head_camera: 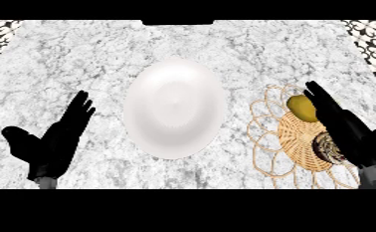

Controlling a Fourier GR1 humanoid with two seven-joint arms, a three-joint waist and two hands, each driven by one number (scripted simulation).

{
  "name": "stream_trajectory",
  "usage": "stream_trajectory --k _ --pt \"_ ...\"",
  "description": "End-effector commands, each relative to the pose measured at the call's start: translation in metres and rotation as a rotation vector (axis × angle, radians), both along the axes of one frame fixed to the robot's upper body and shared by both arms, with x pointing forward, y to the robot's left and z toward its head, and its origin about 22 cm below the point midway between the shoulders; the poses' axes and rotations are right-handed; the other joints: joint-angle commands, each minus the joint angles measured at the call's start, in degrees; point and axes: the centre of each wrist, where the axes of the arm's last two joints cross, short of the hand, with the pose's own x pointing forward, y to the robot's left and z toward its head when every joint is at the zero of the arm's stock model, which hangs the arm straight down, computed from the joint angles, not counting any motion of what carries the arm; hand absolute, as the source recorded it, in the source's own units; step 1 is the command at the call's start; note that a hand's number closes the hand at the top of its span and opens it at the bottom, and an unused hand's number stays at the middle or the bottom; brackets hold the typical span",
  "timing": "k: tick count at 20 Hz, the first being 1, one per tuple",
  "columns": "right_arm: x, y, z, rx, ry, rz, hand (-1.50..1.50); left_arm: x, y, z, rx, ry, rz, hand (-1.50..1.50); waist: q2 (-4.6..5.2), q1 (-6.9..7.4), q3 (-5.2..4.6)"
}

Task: Pick the cupcake from the placemat and place it in the plate

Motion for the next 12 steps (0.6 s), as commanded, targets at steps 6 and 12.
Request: stream_trajectory --k 6,12 --pt "0.039 -0.005 0.029 0.137 -0.113 -0.689 1.5 0.014 0.023 0.003 0.229 -0.189 -0.017 0.0 0.71 0.32 -0.69" --pt "0.019 -0.005 -0.001 -0.292 -0.329 -1.054 -1.5 0.002 0.007 -0.016 0.196 -0.147 -0.053 0.0 0.44 0.15 -0.65"
